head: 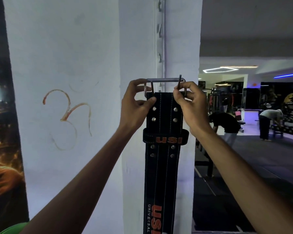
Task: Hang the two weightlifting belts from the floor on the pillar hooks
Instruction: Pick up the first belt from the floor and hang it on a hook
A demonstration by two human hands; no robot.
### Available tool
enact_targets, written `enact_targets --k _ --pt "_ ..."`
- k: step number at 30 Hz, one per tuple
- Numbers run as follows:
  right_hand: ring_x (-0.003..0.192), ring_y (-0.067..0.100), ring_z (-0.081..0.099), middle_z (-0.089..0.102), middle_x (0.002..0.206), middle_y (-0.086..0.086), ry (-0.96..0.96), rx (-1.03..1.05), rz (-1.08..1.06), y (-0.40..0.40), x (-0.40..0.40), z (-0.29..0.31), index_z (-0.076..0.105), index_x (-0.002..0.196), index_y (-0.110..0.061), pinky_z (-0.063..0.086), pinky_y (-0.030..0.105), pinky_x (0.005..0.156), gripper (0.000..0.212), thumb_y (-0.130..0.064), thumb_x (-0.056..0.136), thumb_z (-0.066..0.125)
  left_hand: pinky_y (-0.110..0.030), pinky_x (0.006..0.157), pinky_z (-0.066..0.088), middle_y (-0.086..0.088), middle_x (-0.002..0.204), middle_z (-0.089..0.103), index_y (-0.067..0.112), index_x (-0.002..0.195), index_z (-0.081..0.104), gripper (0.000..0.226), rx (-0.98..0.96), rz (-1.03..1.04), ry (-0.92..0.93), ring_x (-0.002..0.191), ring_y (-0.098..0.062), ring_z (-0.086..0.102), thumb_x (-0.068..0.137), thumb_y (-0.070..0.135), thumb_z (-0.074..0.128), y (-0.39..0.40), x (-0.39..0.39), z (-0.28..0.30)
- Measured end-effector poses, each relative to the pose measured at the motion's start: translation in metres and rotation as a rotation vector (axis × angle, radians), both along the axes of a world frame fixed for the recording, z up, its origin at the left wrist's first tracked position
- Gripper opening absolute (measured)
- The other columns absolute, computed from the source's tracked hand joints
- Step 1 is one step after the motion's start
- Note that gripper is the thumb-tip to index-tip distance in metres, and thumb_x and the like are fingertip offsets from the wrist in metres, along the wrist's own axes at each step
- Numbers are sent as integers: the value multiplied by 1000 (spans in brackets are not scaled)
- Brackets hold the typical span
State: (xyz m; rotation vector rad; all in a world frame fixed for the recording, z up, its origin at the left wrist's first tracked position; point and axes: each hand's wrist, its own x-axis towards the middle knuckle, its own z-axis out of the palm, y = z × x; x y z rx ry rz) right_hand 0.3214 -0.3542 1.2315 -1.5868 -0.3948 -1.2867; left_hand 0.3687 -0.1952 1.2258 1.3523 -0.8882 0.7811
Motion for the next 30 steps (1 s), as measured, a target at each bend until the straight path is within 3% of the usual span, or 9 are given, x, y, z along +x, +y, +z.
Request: enact_targets --k 2,4,8,12,16,21,25,30 --pt "73 12 68 72 90 10 -4 -3 -13 -1 11 7 66 97 -13 51 12 57 7 -17 91 65 -25 70 61 4 107 66 17 134 50 56 -33 1 13 80 -1 70 86 -1 71 -2 10 3" --pt "67 8 66 71 87 7 -7 5 -2 -2 22 13 65 99 -13 50 12 51 8 -16 91 65 -22 69 59 1 109 68 18 140 48 61 -47 15 23 74 -7 71 87 2 71 -5 22 7" --pt "73 10 68 69 83 6 -67 29 19 -1 41 18 54 110 -12 52 17 64 23 -15 90 67 -29 76 62 2 113 69 19 144 49 60 -54 35 42 79 -12 72 90 5 69 -9 40 14" --pt "72 14 67 68 79 6 -30 75 50 -5 50 18 42 118 -17 51 21 65 39 -17 90 68 -33 79 63 -2 114 70 21 141 52 56 -68 30 75 80 -13 74 90 5 69 -16 48 13" --pt "73 16 69 70 77 2 24 92 57 -9 55 10 47 120 -20 53 21 67 41 -16 87 70 -39 80 62 3 102 69 27 128 52 49 -86 2 145 77 -10 71 87 5 69 -20 53 2" --pt "66 17 66 71 72 1 64 101 -30 -9 62 8 62 89 -16 55 37 68 12 -22 83 71 -39 79 60 0 100 68 31 123 49 46 -102 -5 217 79 -20 71 85 12 65 -25 49 1" --pt "52 10 52 58 54 -6 104 81 -64 -11 66 11 57 73 -13 49 37 63 20 -28 79 69 -47 82 62 3 95 70 33 122 50 46 -98 38 233 78 -24 74 84 14 66 -25 47 2" --pt "55 11 54 57 52 -11 159 90 -73 -10 63 13 58 72 -16 52 43 68 23 -35 79 68 -54 85 61 5 95 73 37 123 53 48 -101 73 269 80 -22 75 81 19 67 -23 40 2"
